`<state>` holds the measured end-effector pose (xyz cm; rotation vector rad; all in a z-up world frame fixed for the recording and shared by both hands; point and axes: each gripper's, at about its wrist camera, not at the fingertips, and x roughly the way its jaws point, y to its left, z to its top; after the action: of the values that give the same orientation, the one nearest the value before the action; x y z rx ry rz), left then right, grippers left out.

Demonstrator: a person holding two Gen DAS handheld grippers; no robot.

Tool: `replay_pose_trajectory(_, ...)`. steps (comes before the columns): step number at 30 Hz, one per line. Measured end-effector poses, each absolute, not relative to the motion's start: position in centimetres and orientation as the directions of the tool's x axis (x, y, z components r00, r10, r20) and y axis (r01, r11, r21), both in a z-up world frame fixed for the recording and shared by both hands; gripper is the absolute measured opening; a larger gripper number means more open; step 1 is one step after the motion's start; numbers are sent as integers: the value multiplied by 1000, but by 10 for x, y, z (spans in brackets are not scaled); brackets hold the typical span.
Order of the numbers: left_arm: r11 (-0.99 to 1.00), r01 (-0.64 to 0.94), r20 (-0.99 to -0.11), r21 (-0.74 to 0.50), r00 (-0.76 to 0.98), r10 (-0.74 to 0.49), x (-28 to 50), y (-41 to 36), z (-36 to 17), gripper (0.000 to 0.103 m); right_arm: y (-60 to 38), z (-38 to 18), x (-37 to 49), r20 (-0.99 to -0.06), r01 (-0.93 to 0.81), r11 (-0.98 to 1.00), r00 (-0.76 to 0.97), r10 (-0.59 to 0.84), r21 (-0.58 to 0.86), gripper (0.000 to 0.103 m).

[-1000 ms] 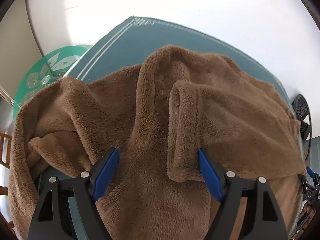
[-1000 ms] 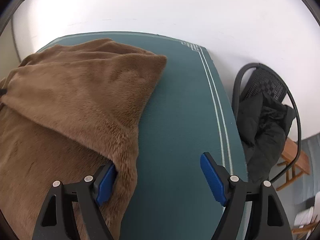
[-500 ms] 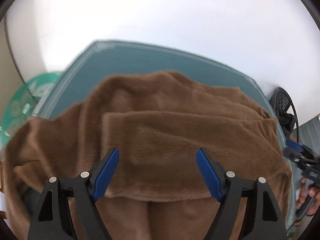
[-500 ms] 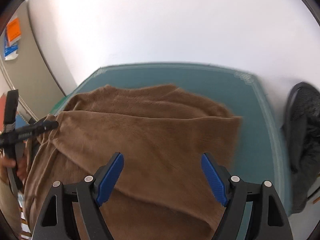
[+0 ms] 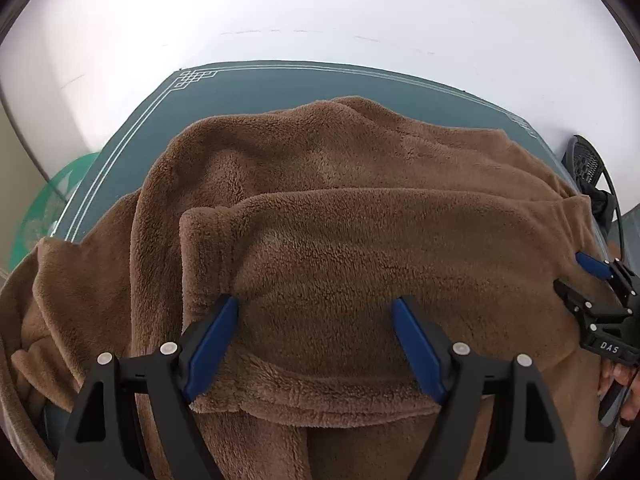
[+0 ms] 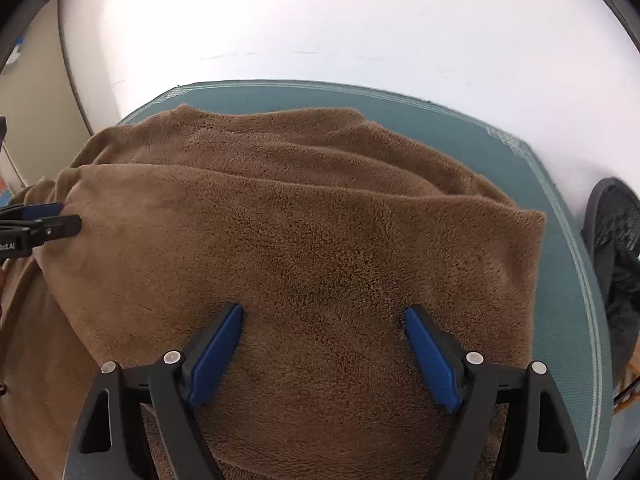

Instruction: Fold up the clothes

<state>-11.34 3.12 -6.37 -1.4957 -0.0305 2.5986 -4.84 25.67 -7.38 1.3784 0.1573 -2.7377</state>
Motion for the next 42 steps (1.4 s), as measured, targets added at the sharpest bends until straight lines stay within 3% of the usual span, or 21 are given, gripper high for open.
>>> replay_pose_trajectory(13, -958, -154, -831, -244, -475, 288, -20, 42, -14, 83, 262, -63, -53, -831, 59, -998, -556, -19, -17, 91)
replay_pose_trajectory(17, -948, -140, -818, -287, -479, 318, 14, 36, -16, 83, 229, -25, -22, -782, 160, -979, -590, -199, 129, 91)
replay_pose_trajectory(21, -947, -126, -819, -294, -477, 318, 45, 27, -22, 83, 188, -27, -5, -789, 281, -951, -553, -269, 128, 91)
replay_pose_trajectory(24, -949, -114, -832, -293, -458, 312, 62, 21, -38, 83, 175, -54, -3, -829, 291, -953, -511, -227, 81, 93)
replay_pose_trajectory(26, -948, -106, -834, -300, -453, 315, 74, 15, -46, 83, 169, -62, 0, -827, 307, -951, -530, -188, 19, 102)
replay_pose_trajectory(30, -948, -107, -814, -299, -491, 312, 99, 0, -47, 83, 159, -76, 6, -818, 331, -940, -560, -128, -79, 102)
replay_pose_trajectory(36, -949, -79, -786, -306, -541, 299, 131, -28, -44, 83, 151, -66, 9, -835, 277, -959, -539, -107, -57, 102)
replay_pose_trajectory(42, -940, -7, -758, -340, -590, 279, 148, -71, -49, 83, 100, -28, 46, -788, 388, -920, -551, -275, 50, 102)
